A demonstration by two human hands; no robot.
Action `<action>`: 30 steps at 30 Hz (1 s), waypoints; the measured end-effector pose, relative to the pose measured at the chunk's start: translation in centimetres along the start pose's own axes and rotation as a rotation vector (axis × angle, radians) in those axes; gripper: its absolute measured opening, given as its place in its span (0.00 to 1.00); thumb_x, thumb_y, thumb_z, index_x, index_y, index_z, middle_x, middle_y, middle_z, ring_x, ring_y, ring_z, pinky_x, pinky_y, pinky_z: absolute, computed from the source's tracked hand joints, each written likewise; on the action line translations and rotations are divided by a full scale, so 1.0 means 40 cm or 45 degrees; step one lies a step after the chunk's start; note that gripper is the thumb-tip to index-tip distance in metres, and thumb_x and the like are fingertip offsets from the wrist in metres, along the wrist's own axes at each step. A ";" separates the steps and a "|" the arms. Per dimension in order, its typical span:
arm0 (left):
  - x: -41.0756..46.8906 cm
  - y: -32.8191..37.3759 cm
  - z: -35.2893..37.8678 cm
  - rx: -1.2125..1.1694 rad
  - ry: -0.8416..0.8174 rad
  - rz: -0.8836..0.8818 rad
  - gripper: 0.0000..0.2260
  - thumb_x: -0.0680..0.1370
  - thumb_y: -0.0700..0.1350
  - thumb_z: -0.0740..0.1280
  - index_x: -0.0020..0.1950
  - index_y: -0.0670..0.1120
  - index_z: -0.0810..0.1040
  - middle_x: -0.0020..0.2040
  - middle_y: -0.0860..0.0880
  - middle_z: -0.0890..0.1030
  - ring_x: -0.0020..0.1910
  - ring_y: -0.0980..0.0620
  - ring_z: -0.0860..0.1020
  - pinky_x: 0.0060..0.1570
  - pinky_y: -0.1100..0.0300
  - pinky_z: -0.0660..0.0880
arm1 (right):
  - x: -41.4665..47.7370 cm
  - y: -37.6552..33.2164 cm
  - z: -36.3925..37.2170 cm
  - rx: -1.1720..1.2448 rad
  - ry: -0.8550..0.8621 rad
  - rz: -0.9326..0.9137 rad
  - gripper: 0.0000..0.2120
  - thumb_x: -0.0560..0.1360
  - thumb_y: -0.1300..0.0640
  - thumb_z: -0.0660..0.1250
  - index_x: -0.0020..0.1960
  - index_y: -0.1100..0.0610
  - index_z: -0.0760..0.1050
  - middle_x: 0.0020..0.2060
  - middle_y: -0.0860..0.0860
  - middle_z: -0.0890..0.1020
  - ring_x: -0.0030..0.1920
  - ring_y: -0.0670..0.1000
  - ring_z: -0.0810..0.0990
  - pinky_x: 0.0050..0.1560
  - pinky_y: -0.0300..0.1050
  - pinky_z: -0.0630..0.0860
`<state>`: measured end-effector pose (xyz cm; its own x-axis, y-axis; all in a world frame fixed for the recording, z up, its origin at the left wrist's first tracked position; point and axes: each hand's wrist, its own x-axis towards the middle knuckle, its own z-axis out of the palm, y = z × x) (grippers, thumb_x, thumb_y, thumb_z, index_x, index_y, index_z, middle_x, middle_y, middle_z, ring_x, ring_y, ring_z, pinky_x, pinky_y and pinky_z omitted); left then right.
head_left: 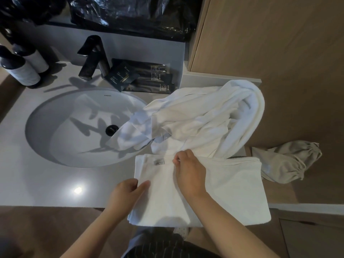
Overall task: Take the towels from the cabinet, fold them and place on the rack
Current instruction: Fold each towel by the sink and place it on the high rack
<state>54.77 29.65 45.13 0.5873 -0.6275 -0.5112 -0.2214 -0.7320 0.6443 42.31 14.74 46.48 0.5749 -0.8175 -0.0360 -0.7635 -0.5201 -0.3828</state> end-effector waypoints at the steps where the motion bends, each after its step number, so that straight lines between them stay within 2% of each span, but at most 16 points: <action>1: -0.005 -0.005 0.000 -0.024 -0.012 -0.021 0.20 0.78 0.56 0.65 0.32 0.45 0.71 0.30 0.48 0.74 0.29 0.52 0.73 0.33 0.61 0.69 | 0.000 0.000 0.002 0.000 0.005 -0.001 0.06 0.81 0.55 0.61 0.48 0.55 0.75 0.45 0.48 0.75 0.41 0.51 0.76 0.36 0.42 0.63; 5: -0.027 -0.018 0.015 0.006 -0.017 -0.062 0.17 0.79 0.55 0.63 0.37 0.45 0.78 0.35 0.50 0.80 0.35 0.51 0.79 0.36 0.59 0.75 | 0.005 0.000 0.004 -0.024 0.008 0.004 0.05 0.81 0.55 0.62 0.49 0.55 0.75 0.45 0.49 0.76 0.41 0.52 0.77 0.36 0.43 0.63; 8: -0.044 -0.027 0.023 0.102 0.055 0.003 0.15 0.78 0.56 0.65 0.35 0.48 0.76 0.31 0.51 0.78 0.31 0.56 0.76 0.29 0.66 0.68 | 0.004 0.001 0.006 -0.027 0.011 -0.008 0.05 0.80 0.55 0.63 0.49 0.55 0.76 0.46 0.49 0.76 0.42 0.52 0.77 0.36 0.43 0.64; 11: -0.052 -0.026 0.024 0.307 0.151 0.062 0.14 0.78 0.56 0.64 0.36 0.52 0.72 0.30 0.52 0.76 0.28 0.59 0.72 0.27 0.69 0.63 | 0.004 0.007 0.003 -0.019 0.003 -0.042 0.06 0.81 0.54 0.62 0.50 0.55 0.76 0.47 0.49 0.76 0.42 0.52 0.77 0.35 0.43 0.65; 15: -0.053 -0.008 0.025 0.524 0.297 0.091 0.13 0.81 0.55 0.60 0.39 0.51 0.71 0.31 0.52 0.76 0.30 0.55 0.74 0.28 0.64 0.63 | -0.008 0.031 -0.021 0.200 -0.030 -0.150 0.07 0.80 0.56 0.64 0.55 0.57 0.77 0.52 0.49 0.75 0.44 0.50 0.78 0.41 0.45 0.73; 18: -0.052 0.018 0.021 0.483 0.425 0.212 0.11 0.80 0.53 0.62 0.45 0.47 0.72 0.35 0.51 0.78 0.31 0.51 0.76 0.29 0.62 0.68 | -0.032 0.072 -0.058 0.367 0.015 -0.194 0.10 0.79 0.57 0.66 0.59 0.56 0.78 0.56 0.46 0.74 0.45 0.43 0.76 0.47 0.36 0.73; 22: -0.041 0.078 0.015 0.417 0.407 0.362 0.09 0.78 0.52 0.66 0.51 0.48 0.71 0.38 0.52 0.77 0.32 0.53 0.75 0.31 0.59 0.74 | -0.061 0.155 -0.116 0.441 0.145 -0.070 0.09 0.79 0.56 0.67 0.59 0.52 0.78 0.53 0.43 0.74 0.43 0.39 0.75 0.46 0.27 0.69; 26: -0.016 0.176 0.037 0.381 0.326 0.522 0.07 0.78 0.52 0.67 0.51 0.50 0.73 0.41 0.56 0.75 0.34 0.60 0.72 0.32 0.70 0.63 | -0.082 0.241 -0.164 0.445 0.220 0.112 0.09 0.79 0.55 0.65 0.58 0.52 0.78 0.51 0.42 0.75 0.45 0.38 0.76 0.45 0.22 0.68; 30: -0.017 0.271 0.082 0.375 0.200 0.738 0.08 0.78 0.49 0.67 0.55 0.48 0.76 0.47 0.53 0.78 0.42 0.56 0.75 0.41 0.65 0.71 | -0.121 0.328 -0.186 0.474 0.301 0.341 0.09 0.79 0.57 0.65 0.58 0.53 0.79 0.51 0.45 0.77 0.46 0.43 0.77 0.44 0.28 0.69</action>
<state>49.43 21.26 50.59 0.4107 -0.9114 -0.0257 -0.7257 -0.3439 0.5959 27.33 10.05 48.49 0.2582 -0.9660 0.0156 -0.6936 -0.1966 -0.6930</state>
